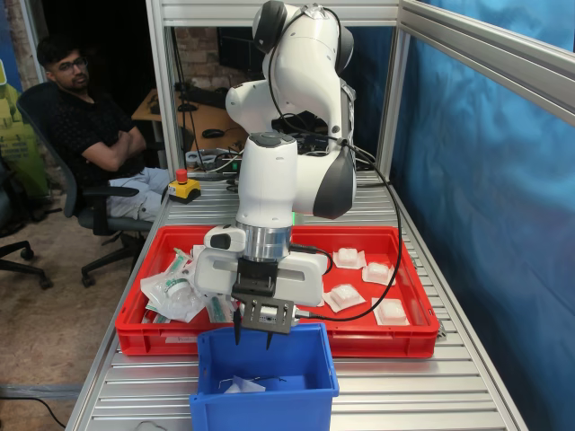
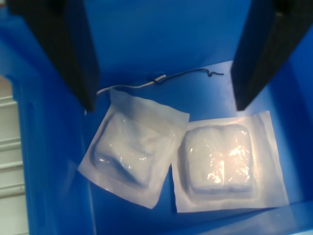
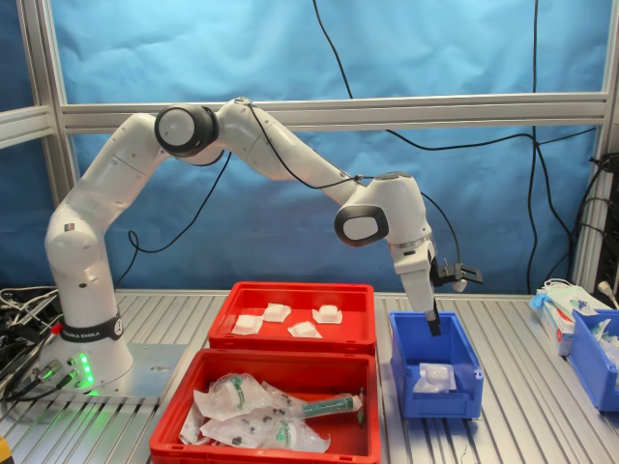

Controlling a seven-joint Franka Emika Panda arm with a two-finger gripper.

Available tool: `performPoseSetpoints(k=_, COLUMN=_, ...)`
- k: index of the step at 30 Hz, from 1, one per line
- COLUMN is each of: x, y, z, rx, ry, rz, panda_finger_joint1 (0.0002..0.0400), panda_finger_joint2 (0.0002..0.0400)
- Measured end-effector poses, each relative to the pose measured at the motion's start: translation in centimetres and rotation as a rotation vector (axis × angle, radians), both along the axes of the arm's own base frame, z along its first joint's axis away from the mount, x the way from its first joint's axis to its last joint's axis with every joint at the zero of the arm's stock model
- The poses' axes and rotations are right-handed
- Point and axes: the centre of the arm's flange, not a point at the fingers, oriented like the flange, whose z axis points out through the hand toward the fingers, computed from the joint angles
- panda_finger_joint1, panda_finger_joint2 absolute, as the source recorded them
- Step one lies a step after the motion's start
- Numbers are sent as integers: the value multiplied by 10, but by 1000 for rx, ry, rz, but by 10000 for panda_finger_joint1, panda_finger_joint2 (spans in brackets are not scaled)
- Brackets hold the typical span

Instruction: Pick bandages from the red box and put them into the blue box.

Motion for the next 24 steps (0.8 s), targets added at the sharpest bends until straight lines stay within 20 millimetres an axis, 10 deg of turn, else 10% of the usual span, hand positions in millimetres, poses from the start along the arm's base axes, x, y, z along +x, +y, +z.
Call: performPoseSetpoints(k=24, x=-39, y=18, z=35, rx=91, ry=65, rz=16, panda_finger_joint1=398, panda_finger_joint2=398)
